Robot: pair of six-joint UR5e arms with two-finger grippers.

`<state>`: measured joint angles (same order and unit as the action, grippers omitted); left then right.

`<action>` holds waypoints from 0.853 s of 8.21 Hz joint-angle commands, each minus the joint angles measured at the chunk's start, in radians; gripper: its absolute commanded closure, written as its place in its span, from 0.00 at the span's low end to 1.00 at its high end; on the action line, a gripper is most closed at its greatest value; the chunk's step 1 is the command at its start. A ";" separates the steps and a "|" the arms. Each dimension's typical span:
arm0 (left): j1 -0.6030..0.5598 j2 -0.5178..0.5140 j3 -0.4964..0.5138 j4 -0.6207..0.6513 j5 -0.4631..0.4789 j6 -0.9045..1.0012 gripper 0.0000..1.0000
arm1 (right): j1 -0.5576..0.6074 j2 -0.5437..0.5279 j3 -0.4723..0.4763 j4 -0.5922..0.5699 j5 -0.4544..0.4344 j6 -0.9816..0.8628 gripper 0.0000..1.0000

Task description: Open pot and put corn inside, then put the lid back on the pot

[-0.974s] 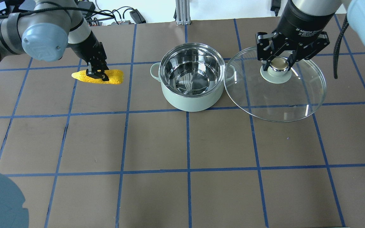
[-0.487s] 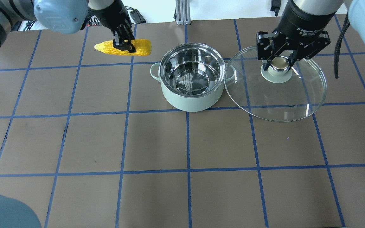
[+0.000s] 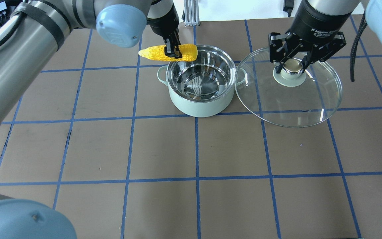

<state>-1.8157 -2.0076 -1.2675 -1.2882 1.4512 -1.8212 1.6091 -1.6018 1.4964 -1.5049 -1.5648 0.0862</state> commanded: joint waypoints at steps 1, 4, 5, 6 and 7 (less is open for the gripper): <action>-0.048 -0.069 0.054 0.058 0.000 -0.091 1.00 | 0.000 0.000 -0.001 0.000 0.000 -0.002 0.74; -0.083 -0.172 0.121 0.095 0.002 -0.176 1.00 | 0.000 0.000 -0.001 0.000 0.000 -0.002 0.74; -0.083 -0.171 0.122 0.095 0.000 -0.179 1.00 | 0.000 0.000 -0.001 0.000 -0.001 -0.002 0.74; -0.083 -0.177 0.120 0.095 0.000 -0.179 1.00 | 0.000 0.000 -0.001 0.000 0.000 -0.002 0.74; -0.083 -0.184 0.120 0.095 -0.002 -0.184 1.00 | 0.000 0.000 -0.001 0.000 -0.001 -0.003 0.74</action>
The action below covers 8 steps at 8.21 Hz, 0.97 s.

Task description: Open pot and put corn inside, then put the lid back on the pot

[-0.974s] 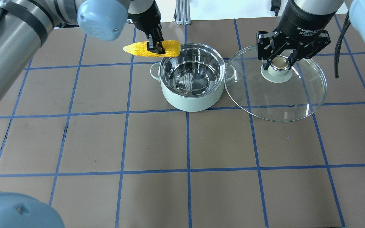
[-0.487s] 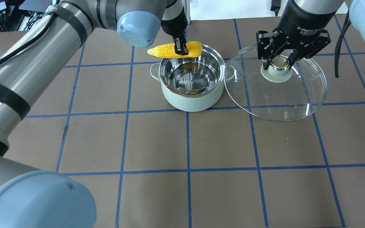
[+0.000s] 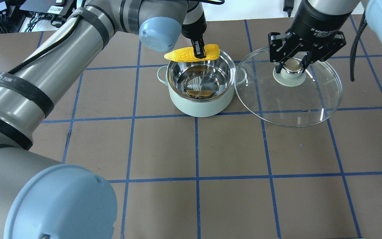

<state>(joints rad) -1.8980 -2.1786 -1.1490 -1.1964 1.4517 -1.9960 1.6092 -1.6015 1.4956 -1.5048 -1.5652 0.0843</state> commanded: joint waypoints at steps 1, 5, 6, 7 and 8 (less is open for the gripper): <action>-0.001 -0.015 0.000 0.003 -0.008 -0.024 1.00 | 0.000 0.000 0.000 0.000 -0.001 0.000 0.74; -0.001 -0.027 -0.001 0.003 -0.036 -0.049 0.80 | 0.000 0.000 0.000 0.002 -0.004 0.000 0.74; -0.001 -0.026 -0.001 0.000 -0.043 -0.050 0.64 | 0.000 0.000 0.000 0.002 -0.004 0.000 0.74; -0.001 -0.027 -0.001 -0.003 -0.043 -0.064 0.52 | 0.000 0.000 0.000 0.000 -0.004 -0.001 0.74; -0.001 -0.029 -0.003 -0.008 -0.045 -0.067 0.30 | 0.000 0.000 0.000 0.002 -0.004 0.000 0.74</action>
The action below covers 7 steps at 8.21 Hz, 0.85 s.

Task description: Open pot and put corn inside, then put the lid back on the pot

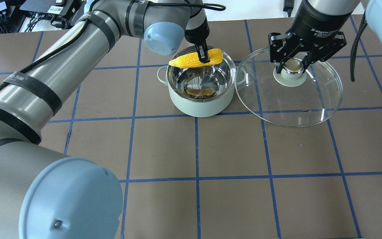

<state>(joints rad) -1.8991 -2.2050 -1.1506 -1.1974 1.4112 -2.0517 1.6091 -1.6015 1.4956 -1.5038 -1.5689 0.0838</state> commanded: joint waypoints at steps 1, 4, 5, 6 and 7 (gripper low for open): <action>0.000 -0.002 -0.001 -0.008 -0.032 -0.024 0.27 | 0.000 0.000 0.000 0.001 -0.003 0.001 0.74; 0.000 0.024 0.000 -0.030 -0.038 -0.016 0.20 | 0.000 -0.002 0.000 0.001 -0.005 -0.001 0.74; 0.006 0.045 0.002 -0.069 -0.035 -0.007 0.20 | 0.000 -0.002 0.000 0.001 -0.005 -0.001 0.74; 0.011 0.086 0.000 -0.106 -0.034 0.031 0.20 | 0.000 -0.002 0.000 0.001 -0.003 -0.001 0.74; 0.011 0.146 -0.003 -0.149 -0.032 0.082 0.20 | 0.000 0.000 0.000 -0.001 -0.005 -0.001 0.74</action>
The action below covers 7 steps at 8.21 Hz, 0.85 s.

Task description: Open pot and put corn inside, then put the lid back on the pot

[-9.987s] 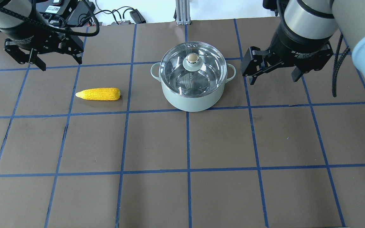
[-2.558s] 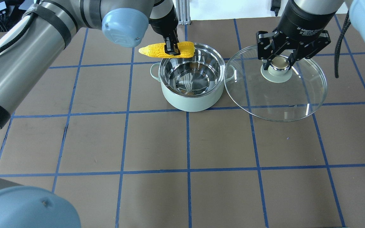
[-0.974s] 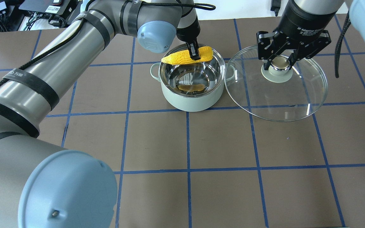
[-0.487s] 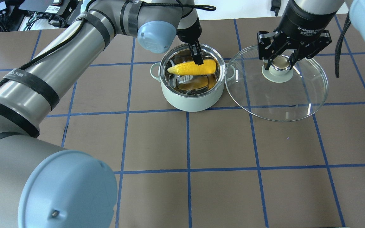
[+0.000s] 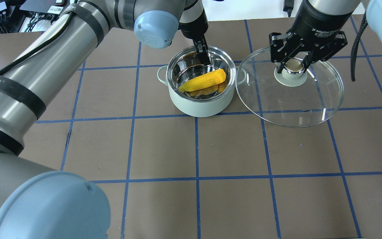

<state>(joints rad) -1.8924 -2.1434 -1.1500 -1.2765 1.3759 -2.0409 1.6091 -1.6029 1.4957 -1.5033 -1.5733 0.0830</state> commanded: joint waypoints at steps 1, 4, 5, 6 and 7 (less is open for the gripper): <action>0.004 0.144 -0.014 -0.084 0.003 0.137 0.20 | 0.000 0.003 -0.006 0.000 -0.007 -0.008 0.74; 0.152 0.233 -0.121 -0.156 0.026 0.295 0.14 | 0.001 0.053 -0.021 -0.056 -0.034 -0.015 0.74; 0.215 0.287 -0.141 -0.165 0.055 0.371 0.11 | 0.009 0.102 -0.050 -0.099 -0.025 -0.017 0.74; 0.266 0.342 -0.158 -0.216 0.058 0.507 0.08 | 0.059 0.166 -0.086 -0.160 -0.025 -0.006 0.74; 0.318 0.387 -0.163 -0.295 0.058 0.628 0.05 | 0.130 0.249 -0.131 -0.229 -0.028 0.038 0.74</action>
<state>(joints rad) -1.6740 -1.8454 -1.2901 -1.4654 1.4241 -1.6236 1.6411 -1.4833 1.4356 -1.6182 -1.5979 0.0732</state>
